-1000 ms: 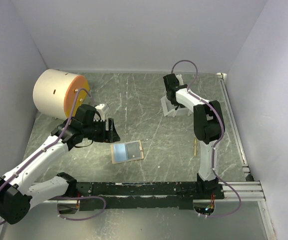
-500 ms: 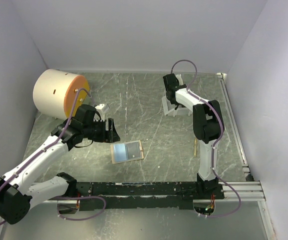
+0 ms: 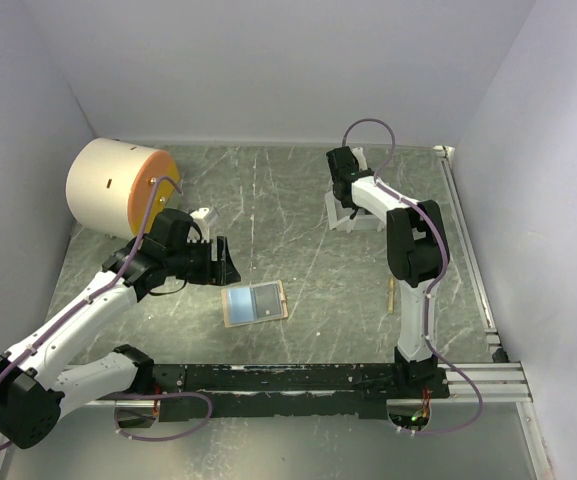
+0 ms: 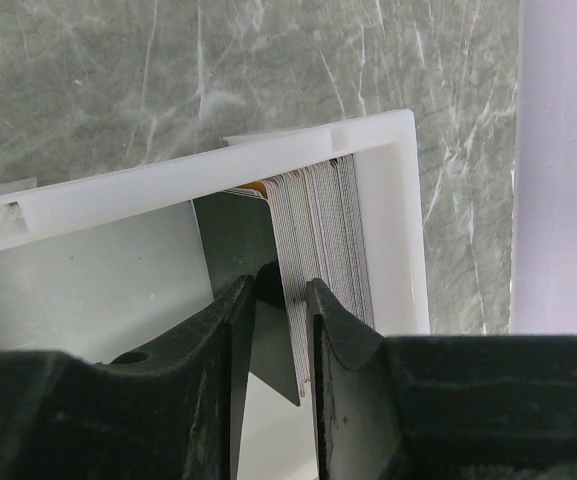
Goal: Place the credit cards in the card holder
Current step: Pick up the credit card from the storage box.
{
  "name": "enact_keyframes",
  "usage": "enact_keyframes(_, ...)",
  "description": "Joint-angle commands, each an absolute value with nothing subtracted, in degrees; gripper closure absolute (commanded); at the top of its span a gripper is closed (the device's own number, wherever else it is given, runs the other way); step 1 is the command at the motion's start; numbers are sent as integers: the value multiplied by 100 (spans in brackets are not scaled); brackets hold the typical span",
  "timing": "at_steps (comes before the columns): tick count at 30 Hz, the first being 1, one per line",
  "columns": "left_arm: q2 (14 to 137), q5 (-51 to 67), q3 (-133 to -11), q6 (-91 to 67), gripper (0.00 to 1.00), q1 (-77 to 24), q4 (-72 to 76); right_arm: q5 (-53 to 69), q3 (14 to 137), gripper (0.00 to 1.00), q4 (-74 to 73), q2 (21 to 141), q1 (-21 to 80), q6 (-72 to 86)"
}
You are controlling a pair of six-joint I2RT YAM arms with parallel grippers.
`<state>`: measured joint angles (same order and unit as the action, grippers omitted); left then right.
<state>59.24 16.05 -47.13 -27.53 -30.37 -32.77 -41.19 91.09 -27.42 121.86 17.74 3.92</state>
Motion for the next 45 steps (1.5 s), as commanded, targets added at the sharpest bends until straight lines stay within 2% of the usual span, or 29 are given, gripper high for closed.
enact_keyframes(1, 5817, 1530, -4757, -2707, 21, -3055, -3313, -4316, 9130, 73, -2661, 11937, 1738, 360)
enact_keyframes(12, 5842, 1562, -4753, -2698, 21, -3058, -3296, -4284, 9155, 77, -2612, 11850, 1735, 319)
enact_keyframes(25, 5840, 1504, -4747, -2724, 21, -3058, -3321, -3744, 8998, 96, -2631, 11623, 1741, 424)
enact_keyframes(30, 5848, 1460, -4718, -2799, 22, -3057, -3301, -3264, 8952, 100, -2702, 11329, 1783, 573)
enact_keyframes(34, 5900, 1137, -4725, -2982, 28, -3056, -3434, -2902, 8872, 100, -2786, 11057, 1881, 733)
enact_keyframes(36, 5933, 1058, -4717, -3086, 32, -3052, -3473, -2755, 8799, 100, -2835, 10856, 1942, 862)
enact_keyframes(38, 5938, 1115, -4656, -3215, 41, -3059, -3401, -2579, 8694, 100, -2912, 10633, 1987, 1097)
enact_keyframes(39, 5941, 1172, -4594, -3274, 47, -3059, -3333, -2492, 8633, 100, -2952, 10457, 2018, 1212)
enact_keyframes(42, 5941, 1358, -4366, -3484, 75, -3058, -3114, -2160, 8302, 100, -2945, 9957, 2104, 1499)
enact_keyframes(45, 5928, 1526, -4094, -3682, 91, -3054, -2865, -1712, 7899, 100, -2833, 9415, 2176, 1723)
